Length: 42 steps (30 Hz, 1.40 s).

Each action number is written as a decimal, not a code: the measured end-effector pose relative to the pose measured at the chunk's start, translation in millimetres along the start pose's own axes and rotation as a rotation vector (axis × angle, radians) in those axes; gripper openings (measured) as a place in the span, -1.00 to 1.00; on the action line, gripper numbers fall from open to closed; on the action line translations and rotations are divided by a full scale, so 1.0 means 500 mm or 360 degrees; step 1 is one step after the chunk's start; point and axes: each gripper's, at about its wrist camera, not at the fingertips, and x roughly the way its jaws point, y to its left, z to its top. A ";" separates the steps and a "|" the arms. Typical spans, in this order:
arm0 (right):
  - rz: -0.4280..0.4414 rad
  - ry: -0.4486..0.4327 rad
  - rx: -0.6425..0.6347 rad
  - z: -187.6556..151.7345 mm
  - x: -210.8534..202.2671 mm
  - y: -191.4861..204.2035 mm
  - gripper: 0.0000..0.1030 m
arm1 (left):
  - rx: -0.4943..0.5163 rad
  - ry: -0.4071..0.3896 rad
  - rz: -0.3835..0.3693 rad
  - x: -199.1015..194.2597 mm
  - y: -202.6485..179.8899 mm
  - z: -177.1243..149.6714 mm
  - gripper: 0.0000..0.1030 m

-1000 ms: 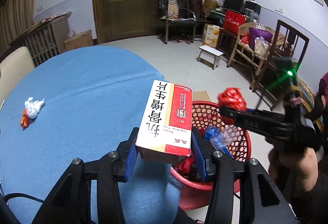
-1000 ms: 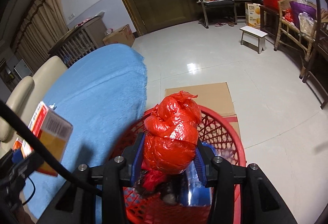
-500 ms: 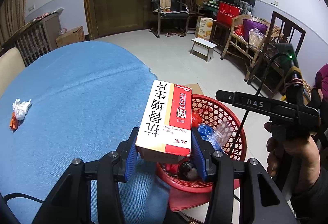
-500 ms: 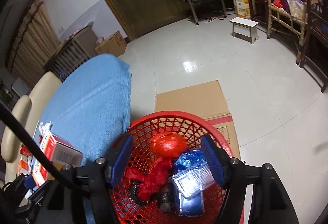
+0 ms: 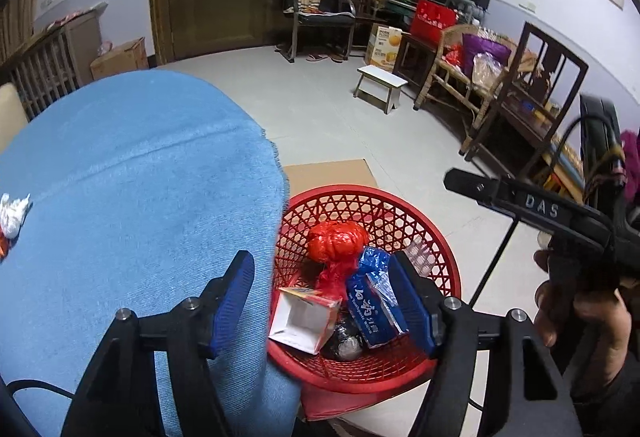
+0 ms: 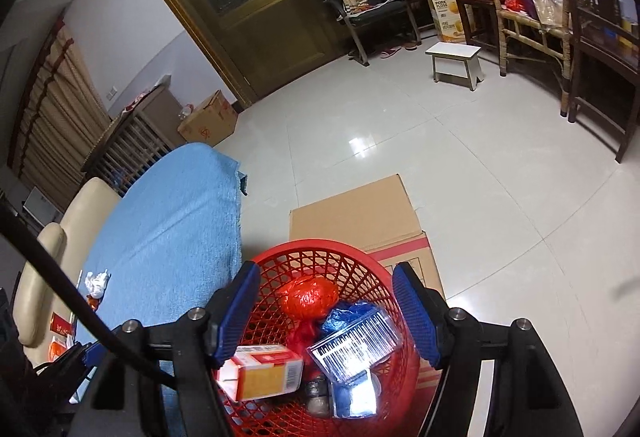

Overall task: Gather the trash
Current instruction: 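Open both grippers to drop the box and red bag into the wastebasket, then move both tools back over the table toward the orange bundle and tissue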

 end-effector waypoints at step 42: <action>0.0298 0.0324 -0.0551 -0.133 0.115 0.408 0.41 | -0.0904 -0.0180 0.0572 -0.170 0.551 -0.168 0.38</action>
